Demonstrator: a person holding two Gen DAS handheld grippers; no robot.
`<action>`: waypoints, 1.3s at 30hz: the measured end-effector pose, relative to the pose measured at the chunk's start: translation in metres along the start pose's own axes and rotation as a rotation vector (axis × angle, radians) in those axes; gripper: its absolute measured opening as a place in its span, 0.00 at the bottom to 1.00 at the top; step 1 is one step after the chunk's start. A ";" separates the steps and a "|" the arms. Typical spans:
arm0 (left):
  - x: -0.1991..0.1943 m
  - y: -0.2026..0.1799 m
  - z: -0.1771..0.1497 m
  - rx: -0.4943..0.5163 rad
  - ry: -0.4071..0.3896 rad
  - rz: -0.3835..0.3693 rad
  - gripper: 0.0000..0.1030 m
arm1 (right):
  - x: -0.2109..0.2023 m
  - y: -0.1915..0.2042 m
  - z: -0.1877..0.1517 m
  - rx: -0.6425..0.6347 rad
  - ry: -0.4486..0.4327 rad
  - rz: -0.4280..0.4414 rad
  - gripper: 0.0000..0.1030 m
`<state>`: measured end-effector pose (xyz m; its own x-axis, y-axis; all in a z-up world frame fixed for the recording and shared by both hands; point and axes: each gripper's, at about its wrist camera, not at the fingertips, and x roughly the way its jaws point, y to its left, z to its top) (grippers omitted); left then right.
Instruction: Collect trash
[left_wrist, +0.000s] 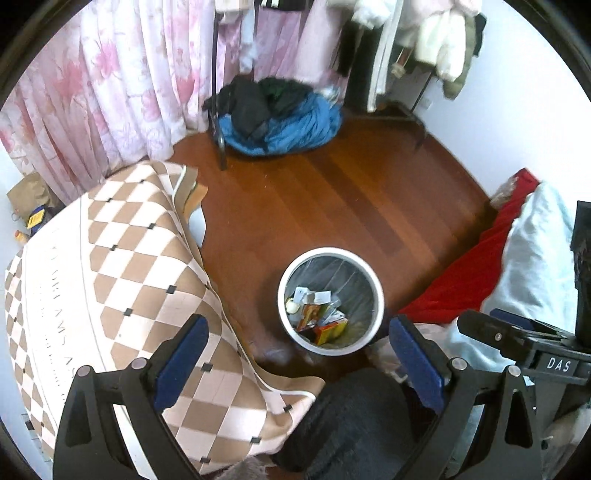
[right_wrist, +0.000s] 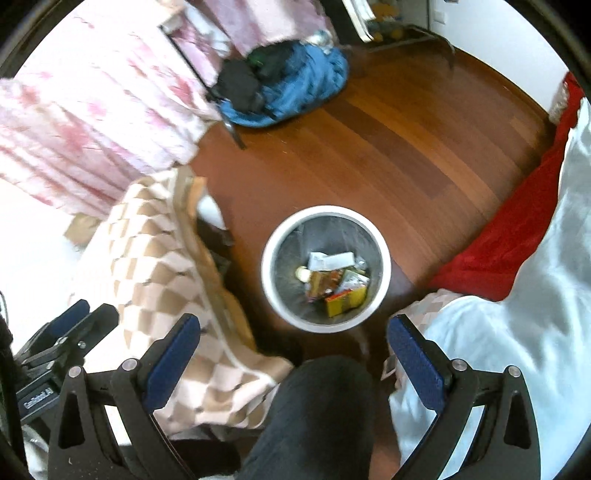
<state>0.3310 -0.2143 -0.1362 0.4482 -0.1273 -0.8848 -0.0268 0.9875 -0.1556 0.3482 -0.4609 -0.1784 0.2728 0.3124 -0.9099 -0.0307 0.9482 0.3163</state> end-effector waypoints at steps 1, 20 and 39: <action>-0.009 0.000 -0.002 -0.001 -0.010 -0.008 0.97 | -0.012 0.004 -0.002 -0.010 -0.007 0.016 1.00; -0.126 0.007 -0.020 -0.015 -0.124 -0.156 0.97 | -0.155 0.057 -0.047 -0.149 -0.088 0.210 1.00; -0.153 0.008 -0.030 -0.009 -0.152 -0.185 1.00 | -0.177 0.068 -0.058 -0.175 -0.084 0.254 1.00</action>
<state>0.2357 -0.1901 -0.0154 0.5754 -0.2895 -0.7649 0.0601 0.9477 -0.3135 0.2424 -0.4481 -0.0111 0.3131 0.5414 -0.7803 -0.2712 0.8384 0.4729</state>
